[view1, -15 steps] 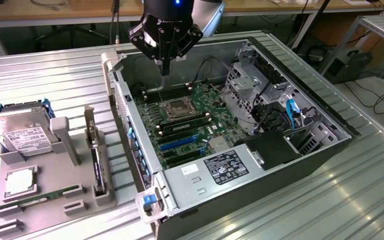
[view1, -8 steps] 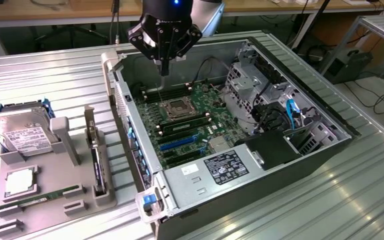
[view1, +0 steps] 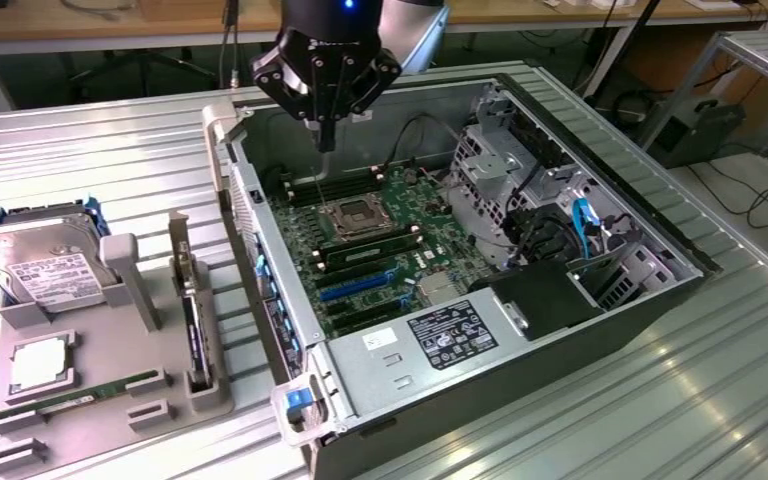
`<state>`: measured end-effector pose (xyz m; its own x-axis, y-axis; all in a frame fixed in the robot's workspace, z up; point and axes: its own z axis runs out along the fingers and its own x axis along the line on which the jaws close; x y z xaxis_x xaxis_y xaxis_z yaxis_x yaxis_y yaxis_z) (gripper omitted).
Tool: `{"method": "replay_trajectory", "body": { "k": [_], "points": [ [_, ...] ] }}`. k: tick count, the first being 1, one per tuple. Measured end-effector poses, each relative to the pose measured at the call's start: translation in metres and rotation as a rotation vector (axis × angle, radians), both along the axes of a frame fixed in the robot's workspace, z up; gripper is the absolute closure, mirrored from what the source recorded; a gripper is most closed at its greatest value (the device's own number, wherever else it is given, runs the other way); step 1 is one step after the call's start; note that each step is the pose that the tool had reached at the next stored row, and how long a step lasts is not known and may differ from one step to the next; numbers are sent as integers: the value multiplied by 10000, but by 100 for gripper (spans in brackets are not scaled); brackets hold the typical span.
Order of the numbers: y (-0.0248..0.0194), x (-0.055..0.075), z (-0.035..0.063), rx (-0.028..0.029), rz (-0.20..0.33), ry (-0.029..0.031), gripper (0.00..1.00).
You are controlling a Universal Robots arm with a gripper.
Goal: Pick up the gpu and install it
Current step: 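Reach for the gpu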
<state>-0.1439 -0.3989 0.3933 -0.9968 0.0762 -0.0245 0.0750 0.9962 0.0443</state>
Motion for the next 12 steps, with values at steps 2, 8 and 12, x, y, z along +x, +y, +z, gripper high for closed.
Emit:
{"method": "replay_trajectory", "body": {
  "k": [2, 8, 12],
  "points": [
    [0, -6, 0, 0, -1, 0, 89],
    [0, -31, 0, 0, 0, 0, 89],
    [0, -53, 0, 0, 0, 0, 89]
  ]
}}
